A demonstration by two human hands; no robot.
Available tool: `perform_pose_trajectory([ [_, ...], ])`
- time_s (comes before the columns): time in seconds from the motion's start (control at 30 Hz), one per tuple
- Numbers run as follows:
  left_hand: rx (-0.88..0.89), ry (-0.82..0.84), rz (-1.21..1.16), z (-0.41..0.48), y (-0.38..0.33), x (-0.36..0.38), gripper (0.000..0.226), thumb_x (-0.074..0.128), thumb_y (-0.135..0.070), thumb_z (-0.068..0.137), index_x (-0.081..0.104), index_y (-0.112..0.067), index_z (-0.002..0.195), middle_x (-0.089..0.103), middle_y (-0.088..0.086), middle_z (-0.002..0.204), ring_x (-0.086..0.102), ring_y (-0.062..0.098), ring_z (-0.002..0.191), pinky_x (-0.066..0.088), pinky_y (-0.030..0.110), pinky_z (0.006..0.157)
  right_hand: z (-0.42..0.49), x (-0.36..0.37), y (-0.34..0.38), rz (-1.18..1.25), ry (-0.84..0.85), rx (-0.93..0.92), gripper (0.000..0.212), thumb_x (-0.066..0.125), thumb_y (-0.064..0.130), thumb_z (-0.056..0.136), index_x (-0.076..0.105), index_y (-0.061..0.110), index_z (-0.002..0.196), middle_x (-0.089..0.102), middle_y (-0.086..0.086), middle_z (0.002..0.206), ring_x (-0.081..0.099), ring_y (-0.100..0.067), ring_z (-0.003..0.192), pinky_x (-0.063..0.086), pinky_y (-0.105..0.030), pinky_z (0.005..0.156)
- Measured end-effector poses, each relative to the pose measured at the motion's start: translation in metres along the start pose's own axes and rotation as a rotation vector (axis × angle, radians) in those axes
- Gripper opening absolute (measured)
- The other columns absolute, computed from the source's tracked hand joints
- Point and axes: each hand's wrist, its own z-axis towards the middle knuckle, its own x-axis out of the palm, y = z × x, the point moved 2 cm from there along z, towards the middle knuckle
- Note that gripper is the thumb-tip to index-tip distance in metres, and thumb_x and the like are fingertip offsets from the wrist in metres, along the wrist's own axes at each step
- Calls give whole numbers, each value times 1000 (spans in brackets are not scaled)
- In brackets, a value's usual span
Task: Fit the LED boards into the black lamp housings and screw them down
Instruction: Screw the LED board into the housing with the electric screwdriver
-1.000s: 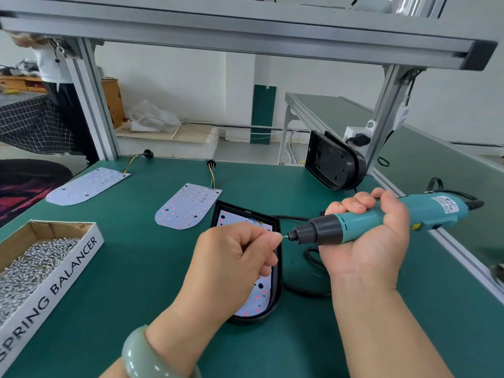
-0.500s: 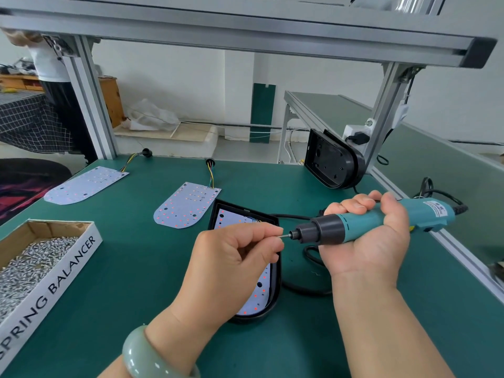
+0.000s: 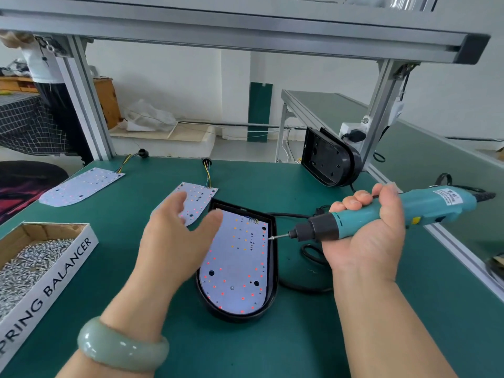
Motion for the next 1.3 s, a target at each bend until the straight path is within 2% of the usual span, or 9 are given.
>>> perform_pose_trajectory([
  [0.03, -99, 112, 42, 4, 6, 4, 67, 69, -44, 80, 47, -18, 138, 59, -5, 128, 59, 12, 107, 41, 26, 84, 2, -2, -1, -47, -13, -26, 18, 59, 25, 93, 49, 23, 78, 49, 10, 61, 44, -6, 51, 40, -19, 55],
  [0.1, -181, 345, -10, 5, 9, 14, 43, 72, -37, 80, 63, -17, 117, 71, -5, 106, 68, 11, 84, 52, 28, 75, 6, -3, -3, -160, -27, -84, 15, 63, 22, 91, 52, 23, 81, 49, 9, 62, 45, -7, 52, 41, -20, 56],
  [0.17, -158, 433, 87, 8, 10, 23, 24, 73, -28, 79, 67, -13, 97, 74, 1, 85, 70, 18, 70, 58, 33, 68, 11, -1, -6, -244, -18, -138, 15, 63, 17, 89, 54, 23, 80, 49, 8, 62, 46, -9, 53, 42, -21, 56],
  [0.27, -113, 455, 363, 16, 7, 27, 33, 72, -31, 76, 65, -1, 88, 70, 8, 73, 63, 25, 61, 51, 29, 63, 20, 7, -10, -296, 8, -200, 17, 62, 12, 89, 53, 22, 79, 51, 7, 60, 47, -10, 52, 43, -22, 54],
  [0.43, -105, 432, 506, 15, 3, 28, 40, 72, -36, 78, 46, -11, 62, 53, 0, 49, 47, 17, 44, 33, 21, 45, 35, 14, -24, -410, 25, -223, 16, 62, 7, 89, 50, 17, 84, 52, 2, 64, 48, -12, 51, 44, -21, 51],
  [0.53, -97, 428, 511, 16, 3, 28, 41, 72, -35, 78, 43, -13, 59, 49, 0, 46, 45, 17, 41, 31, 20, 44, 38, 14, -32, -480, 52, -226, 14, 60, 7, 89, 48, 14, 88, 51, 6, 53, 47, -12, 47, 43, -20, 50],
  [0.67, -85, 424, 495, 17, 4, 30, 42, 71, -35, 78, 39, -13, 61, 47, 0, 46, 42, 18, 42, 30, 21, 44, 38, 16, -37, -533, 88, -227, 15, 60, 6, 88, 49, 16, 85, 51, 7, 52, 48, -11, 46, 43, -20, 50],
  [0.97, -61, 421, 515, 20, 9, 32, 39, 71, -40, 78, 45, -11, 75, 56, 3, 67, 51, 20, 59, 37, 25, 53, 36, 28, -40, -587, 211, -225, 15, 59, 2, 89, 50, 13, 85, 49, -4, 60, 47, -10, 44, 43, -17, 49],
  [1.3, -50, 432, 522, 20, 8, 32, 43, 70, -40, 80, 39, -12, 70, 53, 5, 64, 46, 21, 53, 35, 25, 52, 38, 26, -39, -568, 179, -226, 18, 59, 2, 88, 51, 17, 81, 48, 0, 56, 46, -12, 44, 43, -18, 50],
])
